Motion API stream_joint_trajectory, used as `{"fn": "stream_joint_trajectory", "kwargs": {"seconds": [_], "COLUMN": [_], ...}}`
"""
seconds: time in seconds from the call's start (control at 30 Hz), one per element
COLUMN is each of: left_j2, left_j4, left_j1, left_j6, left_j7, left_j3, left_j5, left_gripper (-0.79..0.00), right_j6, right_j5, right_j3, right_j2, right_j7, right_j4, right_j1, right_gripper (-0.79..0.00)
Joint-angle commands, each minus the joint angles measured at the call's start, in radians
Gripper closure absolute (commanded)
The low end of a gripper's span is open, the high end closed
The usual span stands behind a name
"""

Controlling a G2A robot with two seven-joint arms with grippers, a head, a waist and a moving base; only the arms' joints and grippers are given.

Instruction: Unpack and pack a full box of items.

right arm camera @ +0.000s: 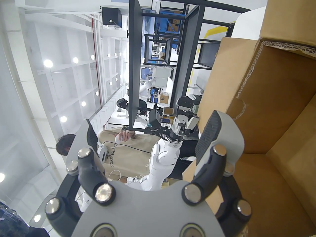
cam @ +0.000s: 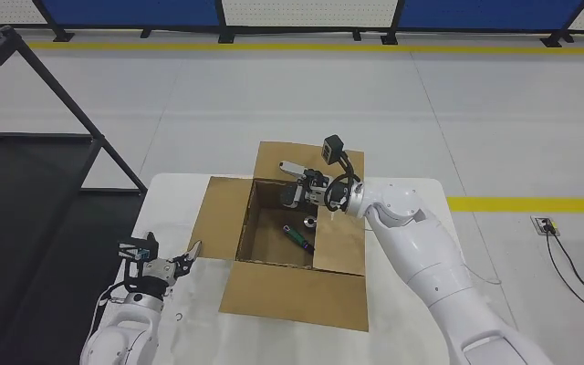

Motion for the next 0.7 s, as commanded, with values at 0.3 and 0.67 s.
{"fn": "stream_joint_trajectory", "kwargs": {"seconds": [0.3,0.67], "left_j2": [-0.001,-0.001], "left_j4": [-0.052,-0.154], "left_j1": [0.025,0.089], "left_j6": [0.006,-0.015], "left_j7": [0.015,0.108], "left_j3": [-0.011,-0.047], "left_j5": [-0.002,-0.017], "left_gripper": [-0.785,-0.785], "right_j6": [0.0,0.0], "right_j5": [0.0,0.0], "right_j3": [0.0,0.0], "right_j2": [0.0,0.0], "right_j7": [0.0,0.0], "right_j4": [0.0,0.0], "right_j1": [0.0,0.0], "right_gripper": [-0.785,-0.785]}}
